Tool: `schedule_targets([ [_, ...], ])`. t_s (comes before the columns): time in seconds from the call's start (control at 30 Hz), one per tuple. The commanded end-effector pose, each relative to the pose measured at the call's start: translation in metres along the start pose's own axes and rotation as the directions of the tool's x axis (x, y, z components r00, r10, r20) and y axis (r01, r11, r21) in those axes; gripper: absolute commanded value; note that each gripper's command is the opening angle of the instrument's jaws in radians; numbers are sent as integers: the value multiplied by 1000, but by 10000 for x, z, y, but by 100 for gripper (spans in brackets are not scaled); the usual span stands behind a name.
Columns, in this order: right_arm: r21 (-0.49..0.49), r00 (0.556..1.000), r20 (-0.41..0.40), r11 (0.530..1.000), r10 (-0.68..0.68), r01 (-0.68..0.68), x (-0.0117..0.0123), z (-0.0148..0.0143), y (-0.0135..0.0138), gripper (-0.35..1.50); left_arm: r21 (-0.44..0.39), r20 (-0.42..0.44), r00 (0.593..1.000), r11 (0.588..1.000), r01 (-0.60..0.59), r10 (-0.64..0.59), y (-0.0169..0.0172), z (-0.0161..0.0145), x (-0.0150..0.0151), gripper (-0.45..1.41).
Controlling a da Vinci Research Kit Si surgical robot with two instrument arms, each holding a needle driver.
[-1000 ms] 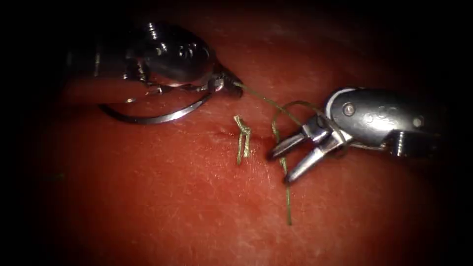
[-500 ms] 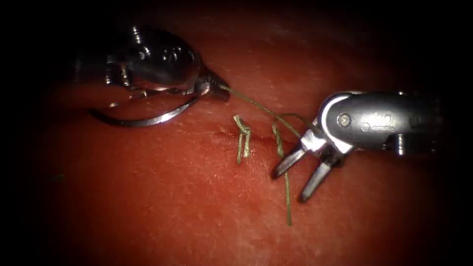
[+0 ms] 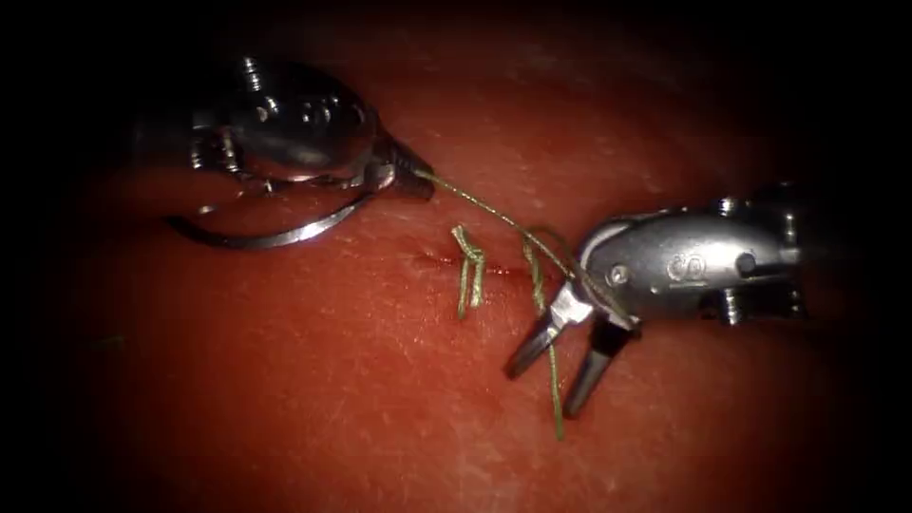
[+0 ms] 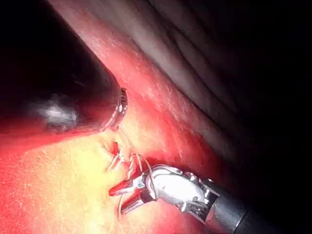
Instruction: Wound Closure
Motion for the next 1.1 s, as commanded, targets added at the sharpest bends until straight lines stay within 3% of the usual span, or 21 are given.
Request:
schedule_targets([
  [0.03, 7, 1000, 1, 1000, -8, 8, -3, 7, 6, 44, -2, -1, 1000, 1000, -2, 2, -3, 7, 1, -35],
  [0.07, 11, 1000, 0, 1000, -12, 12, -2, 7, 6, 34, 0, -1, 1000, 1000, 3, -3, -3, 6, 0, -35],
  [0.37, 26, 1000, 3, 999, -22, 21, 6, 14, 1, 27, -1, -1, 1000, 1000, 2, -2, -3, 5, -1, -35],
  [0.43, 28, 1000, 3, 999, -24, 24, 4, 14, 2, 2, 2, -1, 1000, 1000, 8, -8, -2, 5, -1, -35],
  [0.47, 50, 1000, 9, 998, -24, 23, 3, 14, 3, -30, 2, -1, 1000, 1000, 8, -8, -1, 5, -1, -35],
  [0.5, 78, 1000, 19, 997, -22, 21, 2, 15, 2, -35, 2, -1, 1000, 1000, 8, -8, -1, 4, -2, -35],
  [0.6, 97, 998, 62, 995, -17, 11, 2, 14, 4, -35, -2, -1, 1000, 1000, 13, -13, 2, 1, -3, -35],
  [0.8, 34, 1000, 22, 999, -3, 2, -1, 0, 12, -35, 0, -1, 1000, 1000, 11, -11, 19, -12, -4, -35],
  [0.93, -89, 996, -70, 995, 49, -55, 0, -35, 26, -35, -11, -2, 1000, 1000, 6, -6, 62, -33, -8, -35],
  [1.07, -150, 992, -100, 985, 74, -89, -2, -58, 34, -35, -22, -3, 1000, 1000, 2, -2, 95, -44, -8, -35],
  [1.1, -174, 988, -110, 977, 104, -123, -5, -67, 38, -35, -27, -4, 1000, 1000, -4, 4, 118, -49, -9, -35],
])
